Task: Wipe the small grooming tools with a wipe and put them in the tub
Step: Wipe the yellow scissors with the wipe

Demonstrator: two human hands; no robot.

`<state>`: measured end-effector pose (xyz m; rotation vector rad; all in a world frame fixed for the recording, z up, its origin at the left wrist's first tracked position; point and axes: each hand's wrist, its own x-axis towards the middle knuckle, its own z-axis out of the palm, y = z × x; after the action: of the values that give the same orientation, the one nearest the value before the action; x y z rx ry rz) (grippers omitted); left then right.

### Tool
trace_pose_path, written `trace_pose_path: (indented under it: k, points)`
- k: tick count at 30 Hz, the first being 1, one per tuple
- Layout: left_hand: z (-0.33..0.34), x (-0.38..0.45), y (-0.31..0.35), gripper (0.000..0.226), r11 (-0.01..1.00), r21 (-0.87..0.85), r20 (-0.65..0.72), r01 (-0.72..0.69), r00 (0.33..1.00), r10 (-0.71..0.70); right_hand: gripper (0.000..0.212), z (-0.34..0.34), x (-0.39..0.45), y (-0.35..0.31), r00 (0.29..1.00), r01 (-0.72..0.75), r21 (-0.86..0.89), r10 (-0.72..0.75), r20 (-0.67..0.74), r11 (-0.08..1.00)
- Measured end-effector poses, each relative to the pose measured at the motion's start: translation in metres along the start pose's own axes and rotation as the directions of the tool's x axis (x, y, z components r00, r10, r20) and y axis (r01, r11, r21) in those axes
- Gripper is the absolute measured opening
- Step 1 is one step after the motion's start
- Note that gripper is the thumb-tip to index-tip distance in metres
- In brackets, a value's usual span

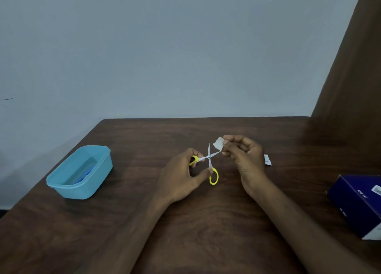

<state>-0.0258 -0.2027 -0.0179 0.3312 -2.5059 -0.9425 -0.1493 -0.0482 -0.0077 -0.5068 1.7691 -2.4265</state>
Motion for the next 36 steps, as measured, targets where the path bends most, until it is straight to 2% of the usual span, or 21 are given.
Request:
trace_pose_path:
  k: [7, 10, 13, 15, 20, 26, 29, 32, 34, 36]
  points:
    - [-0.001, -0.002, 0.002, 0.036, 0.995, 0.091, 0.002, -0.034, 0.999, 0.034, 0.020, 0.001, -0.005, 0.001, 0.997, -0.029, -0.074, 0.034, 0.069, 0.997]
    - [-0.001, -0.003, 0.003, 0.036, 0.995, 0.097, -0.003, -0.032, 0.999, 0.032, 0.026, 0.002, -0.007, -0.003, 0.984, -0.067, -0.039, 0.073, 0.165, 0.997]
    - [0.000, -0.002, 0.002, 0.036, 0.995, 0.101, -0.001, -0.028, 1.000, 0.028, 0.018, 0.002, -0.009, -0.003, 0.975, -0.030, -0.115, 0.055, 0.214, 0.993]
    - [0.000, -0.002, 0.002, 0.036, 0.995, 0.100, -0.004, -0.022, 1.000, 0.022, 0.006, 0.002, -0.010, 0.000, 0.976, -0.001, -0.206, 0.046, 0.215, 0.978]
    - [0.000, -0.001, 0.003, 0.036, 0.994, 0.102, -0.017, -0.028, 0.999, 0.030, 0.015, 0.002, -0.012, 0.002, 0.978, -0.009, -0.215, 0.054, 0.201, 0.977]
    - [0.000, -0.001, 0.002, 0.032, 0.994, 0.105, 0.003, -0.043, 0.999, 0.043, 0.015, 0.005, -0.008, -0.005, 0.988, -0.064, -0.027, 0.067, 0.141, 0.998]
    - [0.001, -0.001, -0.001, 0.030, 0.998, 0.055, -0.006, -0.042, 0.999, 0.042, 0.012, 0.001, -0.004, -0.006, 0.996, -0.076, 0.090, 0.072, 0.046, 0.993]
    - [0.002, 0.001, -0.006, 0.035, 0.999, -0.022, -0.037, -0.028, 0.999, 0.027, 0.009, -0.005, -0.002, -0.006, 1.000, -0.011, -0.027, 0.011, -0.019, 1.000]
    - [0.003, 0.002, -0.006, 0.036, 0.999, -0.047, -0.047, -0.027, 0.999, 0.025, 0.007, -0.005, -0.004, -0.005, 1.000, -0.003, -0.132, 0.007, 0.028, 0.991]
    - [0.002, 0.002, -0.006, 0.035, 0.998, -0.048, -0.050, -0.038, 0.998, 0.036, 0.005, -0.001, -0.007, -0.001, 0.992, -0.071, -0.144, 0.085, 0.096, 0.987]
